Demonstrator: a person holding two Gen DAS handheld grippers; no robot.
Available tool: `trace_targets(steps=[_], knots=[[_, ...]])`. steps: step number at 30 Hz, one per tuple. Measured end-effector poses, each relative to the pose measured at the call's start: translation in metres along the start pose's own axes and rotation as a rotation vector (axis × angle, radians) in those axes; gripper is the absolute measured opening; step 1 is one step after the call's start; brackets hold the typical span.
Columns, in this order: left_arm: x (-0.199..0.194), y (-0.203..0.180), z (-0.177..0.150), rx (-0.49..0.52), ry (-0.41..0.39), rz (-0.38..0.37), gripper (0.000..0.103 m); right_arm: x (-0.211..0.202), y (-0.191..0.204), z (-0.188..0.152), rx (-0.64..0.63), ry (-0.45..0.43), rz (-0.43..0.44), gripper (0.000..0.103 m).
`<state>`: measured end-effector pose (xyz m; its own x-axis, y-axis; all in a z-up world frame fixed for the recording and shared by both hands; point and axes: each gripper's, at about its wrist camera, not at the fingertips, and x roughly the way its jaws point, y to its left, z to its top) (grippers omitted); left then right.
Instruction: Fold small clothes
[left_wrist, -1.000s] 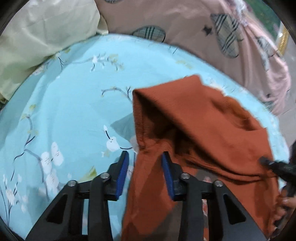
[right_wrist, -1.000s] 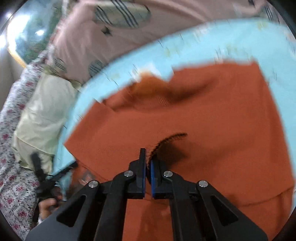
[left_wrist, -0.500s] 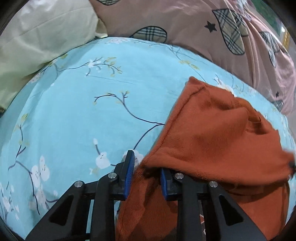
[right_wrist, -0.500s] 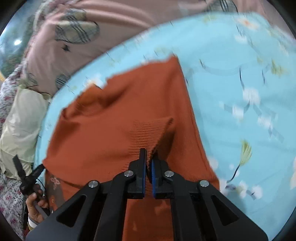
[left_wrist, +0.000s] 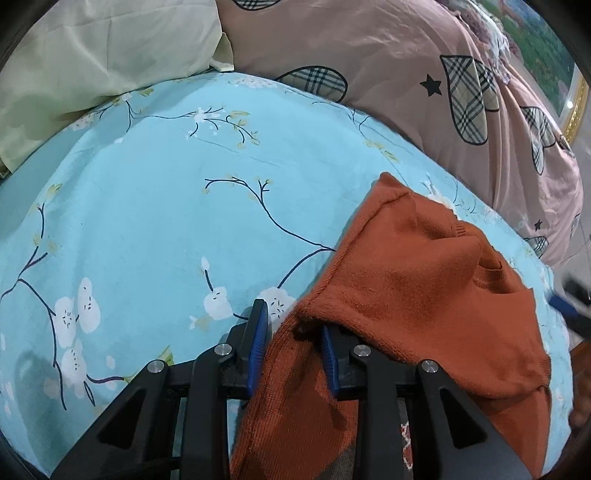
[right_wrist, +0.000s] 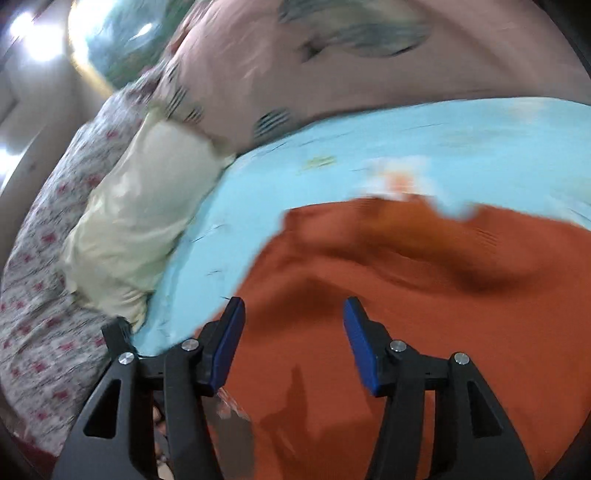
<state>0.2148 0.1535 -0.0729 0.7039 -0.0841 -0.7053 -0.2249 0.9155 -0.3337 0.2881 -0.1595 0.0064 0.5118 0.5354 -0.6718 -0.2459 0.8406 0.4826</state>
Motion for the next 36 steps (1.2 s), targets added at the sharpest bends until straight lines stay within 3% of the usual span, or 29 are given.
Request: trace_targets(steps=[3,8,10,11,13,16,22,24,27,31,36], knots=[[0.0,0.004,0.0,-0.014,-0.003,-0.026,0.031,0.063,0.009,0.037,-0.075,0.088,0.027,0.058],[0.001,0.012,0.0,-0.054,-0.006,-0.086,0.032,0.146,0.008,0.055,-0.237,0.305,-0.073,0.061],[0.002,0.014,-0.001,-0.061,-0.01,-0.096,0.033,0.166,0.012,0.05,-0.273,0.396,-0.009,0.062],[0.003,0.013,-0.001,-0.061,-0.013,-0.097,0.033,0.17,0.02,0.049,-0.293,0.413,0.071,0.062],[0.004,0.013,-0.001,-0.058,-0.02,-0.098,0.033,0.175,0.032,0.055,-0.292,0.405,0.184,0.062],[0.006,0.014,-0.002,-0.064,-0.031,-0.113,0.033,0.191,0.045,0.075,-0.249,0.337,0.282,0.062],[0.004,0.023,-0.003,-0.096,-0.046,-0.157,0.03,0.239,0.047,0.086,-0.14,0.318,0.22,0.062],[0.003,0.024,-0.002,-0.104,-0.045,-0.165,0.03,0.227,0.042,0.085,-0.124,0.283,0.214,0.06],[0.001,0.025,-0.001,-0.112,-0.031,-0.172,0.032,0.188,0.024,0.085,-0.094,0.19,0.113,0.061],[-0.006,0.023,-0.004,-0.096,0.011,-0.18,0.033,0.1,-0.008,0.077,-0.073,0.03,-0.027,0.061],[-0.027,0.017,-0.008,-0.004,0.039,-0.178,0.036,-0.01,-0.081,0.062,0.029,-0.132,-0.197,0.061]])
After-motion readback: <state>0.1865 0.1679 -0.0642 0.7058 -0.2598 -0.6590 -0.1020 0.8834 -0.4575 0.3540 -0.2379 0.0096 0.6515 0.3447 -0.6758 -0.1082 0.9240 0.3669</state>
